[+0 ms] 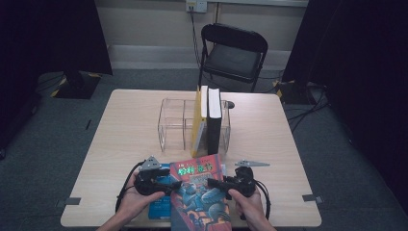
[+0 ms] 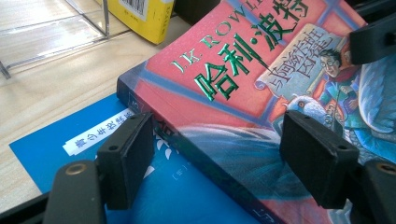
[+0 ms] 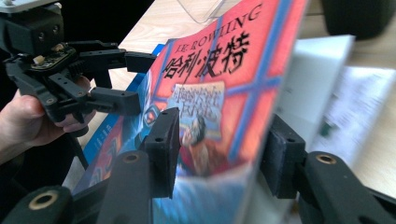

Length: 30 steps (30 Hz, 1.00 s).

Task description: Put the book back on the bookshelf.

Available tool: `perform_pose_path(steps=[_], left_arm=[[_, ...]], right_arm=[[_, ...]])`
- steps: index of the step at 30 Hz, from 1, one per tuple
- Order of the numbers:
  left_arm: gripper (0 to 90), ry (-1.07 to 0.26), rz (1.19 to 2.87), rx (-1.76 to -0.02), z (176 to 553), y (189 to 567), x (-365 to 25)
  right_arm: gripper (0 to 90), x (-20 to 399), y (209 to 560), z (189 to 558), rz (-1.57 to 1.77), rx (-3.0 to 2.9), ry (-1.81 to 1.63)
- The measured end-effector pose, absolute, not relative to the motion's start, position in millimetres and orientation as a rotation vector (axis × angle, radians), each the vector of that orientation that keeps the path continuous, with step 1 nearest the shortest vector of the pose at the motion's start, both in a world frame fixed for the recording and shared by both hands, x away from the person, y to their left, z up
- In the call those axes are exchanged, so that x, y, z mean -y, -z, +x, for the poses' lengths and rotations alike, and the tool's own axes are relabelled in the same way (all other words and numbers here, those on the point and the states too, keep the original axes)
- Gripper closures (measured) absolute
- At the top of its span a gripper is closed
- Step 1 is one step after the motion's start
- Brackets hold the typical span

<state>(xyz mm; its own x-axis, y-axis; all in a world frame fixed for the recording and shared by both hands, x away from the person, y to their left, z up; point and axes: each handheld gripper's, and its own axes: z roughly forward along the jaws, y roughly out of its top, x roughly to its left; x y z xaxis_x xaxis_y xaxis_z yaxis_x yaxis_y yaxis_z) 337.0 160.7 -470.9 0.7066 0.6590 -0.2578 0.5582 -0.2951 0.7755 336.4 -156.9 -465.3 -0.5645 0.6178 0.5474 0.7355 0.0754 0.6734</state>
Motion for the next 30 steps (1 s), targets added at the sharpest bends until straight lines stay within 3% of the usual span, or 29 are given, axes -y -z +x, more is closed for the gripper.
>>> perform_pose_path(steps=[10, 16, 17, 21, 30], left_arm=[[26.1, -0.128, 1.976, -0.938, 338, 471, -161], [25.8, -0.122, 1.984, -0.932, 339, 470, -161], [25.6, -0.125, 1.986, -0.93, 339, 470, -161], [25.6, -0.13, 1.978, -0.945, 339, 470, -160], [17.5, -0.092, 1.936, -0.985, 340, 471, -166]], right_arm=[[46.0, 128, 466, 361, -1.235, 2.278, 1.472], [56.6, 125, 467, 373, -1.209, 2.265, 1.428], [66.9, 124, 467, 376, -1.218, 2.264, 1.408], [78.8, 125, 464, 374, -1.191, 2.241, 1.463], [83.5, 125, 453, 360, -1.136, 2.277, 1.588]])
